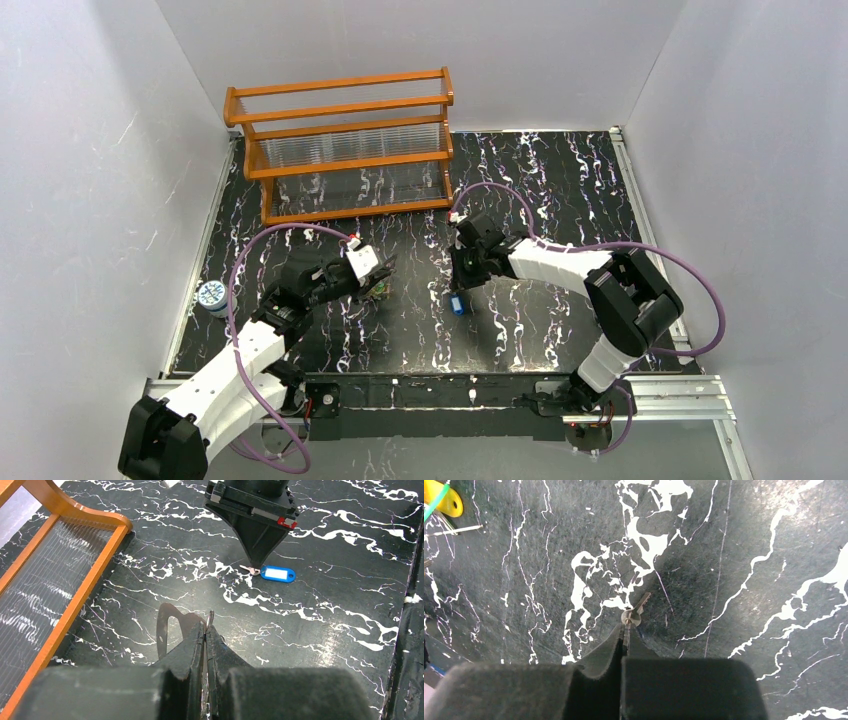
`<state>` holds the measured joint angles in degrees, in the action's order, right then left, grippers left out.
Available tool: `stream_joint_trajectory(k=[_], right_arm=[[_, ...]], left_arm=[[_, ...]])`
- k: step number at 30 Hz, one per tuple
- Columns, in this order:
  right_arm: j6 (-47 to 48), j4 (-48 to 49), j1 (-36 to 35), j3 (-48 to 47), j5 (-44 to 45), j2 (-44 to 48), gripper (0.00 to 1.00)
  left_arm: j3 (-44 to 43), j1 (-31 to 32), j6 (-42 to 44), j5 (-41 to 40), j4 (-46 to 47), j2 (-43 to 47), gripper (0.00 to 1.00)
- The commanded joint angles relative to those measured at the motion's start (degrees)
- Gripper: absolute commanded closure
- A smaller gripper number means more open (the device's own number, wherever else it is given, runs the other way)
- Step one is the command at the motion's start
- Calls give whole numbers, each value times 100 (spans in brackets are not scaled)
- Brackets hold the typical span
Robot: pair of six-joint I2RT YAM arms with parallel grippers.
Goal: Put the keys on the keyring
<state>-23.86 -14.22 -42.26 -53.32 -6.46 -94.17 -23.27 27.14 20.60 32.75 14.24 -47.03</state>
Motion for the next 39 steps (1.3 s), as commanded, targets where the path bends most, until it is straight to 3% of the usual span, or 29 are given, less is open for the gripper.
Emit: stream_joint_trajectory(k=[1, 18, 21, 28, 32, 39], right_arm=[[25, -223, -138, -261, 300, 114, 99], [324, -338, -143, -311, 323, 293, 99], [313, -289, -144, -285, 293, 190, 87], [321, -275, -147, -250, 327, 114, 77], [323, -347, -147, -250, 481, 170, 64], [110, -377, -90, -107, 615, 341, 63]], left_arm=[[-182, 11, 32, 18, -88, 41, 100], [-186, 11, -10, 183, -47, 0, 100], [-179, 11, -3, 181, -49, 9, 100], [-178, 11, -8, 183, -53, 11, 100], [-178, 11, -3, 188, -52, 1, 100], [-169, 11, -12, 196, -54, 9, 100]])
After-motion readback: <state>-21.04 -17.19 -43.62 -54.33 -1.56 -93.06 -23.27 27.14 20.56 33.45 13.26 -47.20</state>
